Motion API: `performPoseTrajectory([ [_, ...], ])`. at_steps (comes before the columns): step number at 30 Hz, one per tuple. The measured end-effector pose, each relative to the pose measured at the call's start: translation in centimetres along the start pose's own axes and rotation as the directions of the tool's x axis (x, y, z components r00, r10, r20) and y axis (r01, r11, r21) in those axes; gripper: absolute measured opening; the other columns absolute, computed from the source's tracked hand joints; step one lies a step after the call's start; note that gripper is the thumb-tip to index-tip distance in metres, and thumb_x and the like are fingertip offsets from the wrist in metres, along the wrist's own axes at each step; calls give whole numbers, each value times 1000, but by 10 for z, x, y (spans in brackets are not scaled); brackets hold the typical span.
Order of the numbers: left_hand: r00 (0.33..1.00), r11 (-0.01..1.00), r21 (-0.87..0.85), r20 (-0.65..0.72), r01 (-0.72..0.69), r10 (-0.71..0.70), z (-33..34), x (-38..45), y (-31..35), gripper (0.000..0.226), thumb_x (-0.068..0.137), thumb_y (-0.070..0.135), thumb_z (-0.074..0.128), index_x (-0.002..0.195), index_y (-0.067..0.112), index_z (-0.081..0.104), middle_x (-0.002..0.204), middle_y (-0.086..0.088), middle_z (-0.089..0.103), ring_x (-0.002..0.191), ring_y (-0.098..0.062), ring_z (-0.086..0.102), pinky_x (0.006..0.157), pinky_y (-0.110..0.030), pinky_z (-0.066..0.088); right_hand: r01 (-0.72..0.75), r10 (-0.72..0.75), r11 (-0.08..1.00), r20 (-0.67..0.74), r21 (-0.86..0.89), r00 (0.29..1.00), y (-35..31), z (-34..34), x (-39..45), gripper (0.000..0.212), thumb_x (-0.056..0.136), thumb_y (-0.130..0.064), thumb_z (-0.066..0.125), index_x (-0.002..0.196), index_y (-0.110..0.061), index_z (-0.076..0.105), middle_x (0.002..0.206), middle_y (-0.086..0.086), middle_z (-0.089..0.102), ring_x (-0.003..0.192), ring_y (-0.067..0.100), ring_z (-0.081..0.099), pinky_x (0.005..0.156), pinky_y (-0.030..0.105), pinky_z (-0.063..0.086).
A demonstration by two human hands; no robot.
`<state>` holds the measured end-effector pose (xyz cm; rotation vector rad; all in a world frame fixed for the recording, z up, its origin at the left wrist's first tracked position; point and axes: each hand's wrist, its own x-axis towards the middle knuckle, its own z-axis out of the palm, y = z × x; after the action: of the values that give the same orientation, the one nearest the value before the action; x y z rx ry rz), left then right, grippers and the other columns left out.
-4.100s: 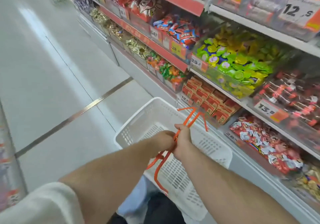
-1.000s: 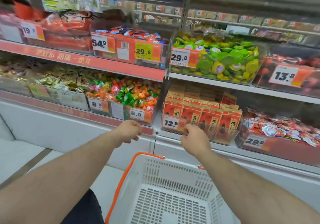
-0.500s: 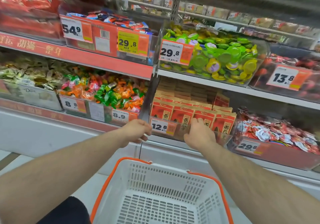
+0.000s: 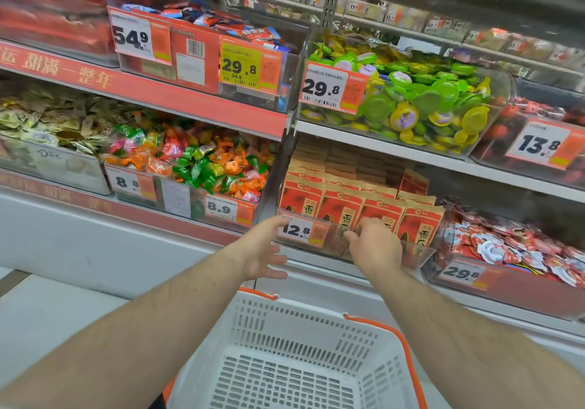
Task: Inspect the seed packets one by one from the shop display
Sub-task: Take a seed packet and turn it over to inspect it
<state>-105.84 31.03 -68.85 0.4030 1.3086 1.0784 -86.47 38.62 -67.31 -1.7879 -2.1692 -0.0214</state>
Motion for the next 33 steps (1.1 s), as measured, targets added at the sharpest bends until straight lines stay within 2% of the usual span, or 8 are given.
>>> performPoseTrajectory([
  [4,998,998,-68,57,11,-7,8,0,-2,85,88,58,64,155,25,24,156,-22,29,131,-40,48,96,-60,50,-18,20,999,-52,33,998,1,1,-2,27,96,-42,56,103,-16,62,103,1,59,91,25,58,71,33,41],
  [8,993,991,-132,114,-2,17,19,2,-1,84,86,61,64,155,34,24,159,-21,25,130,-38,50,98,-63,48,7,-3,999,-127,35,992,-6,-12,5,28,95,-44,56,101,-18,62,102,0,59,92,24,59,72,33,41],
  [12,998,971,-236,52,-22,35,28,-1,1,87,82,63,67,153,34,27,158,-21,23,129,-39,50,99,-65,46,-3,10,999,-144,48,989,-13,-21,0,26,94,-46,57,100,-21,62,100,-3,59,88,20,56,70,30,39],
  [16,1000,953,-304,-4,-13,12,27,-6,-3,84,79,65,70,147,35,31,161,-20,18,139,-40,39,104,-70,37,-3,10,998,-113,60,993,-7,-18,-20,26,93,-47,58,98,-21,63,97,-5,57,86,19,56,68,29,37],
  [20,999,955,-296,-42,17,-31,24,-11,-11,89,80,66,69,151,33,27,162,-15,17,142,-40,34,105,-74,29,-11,21,996,-109,87,994,-5,-18,-38,25,93,-47,60,96,-22,64,97,-6,58,87,19,57,67,30,36],
  [23,998,955,-292,-36,40,-53,21,-15,-17,91,78,64,71,151,33,27,159,-20,22,139,-40,38,105,-75,27,-8,18,995,-114,96,993,-3,-19,-47,26,92,-46,60,96,-21,65,98,-5,60,92,21,60,68,31,40],
  [28,998,952,-301,-26,52,-62,14,-20,-26,91,78,56,75,152,36,25,159,-23,19,137,-42,40,103,-77,29,-10,17,997,-90,76,996,0,-20,-59,25,92,-47,60,96,-23,65,99,-7,60,91,20,61,66,30,39],
  [33,998,962,-268,-15,59,-65,8,-25,-34,77,81,54,72,144,38,32,155,-23,24,132,-40,46,103,-72,35,-11,15,998,-58,58,998,1,-22,-67,24,91,-50,61,93,-27,65,94,-11,57,89,18,59,65,29,35],
])
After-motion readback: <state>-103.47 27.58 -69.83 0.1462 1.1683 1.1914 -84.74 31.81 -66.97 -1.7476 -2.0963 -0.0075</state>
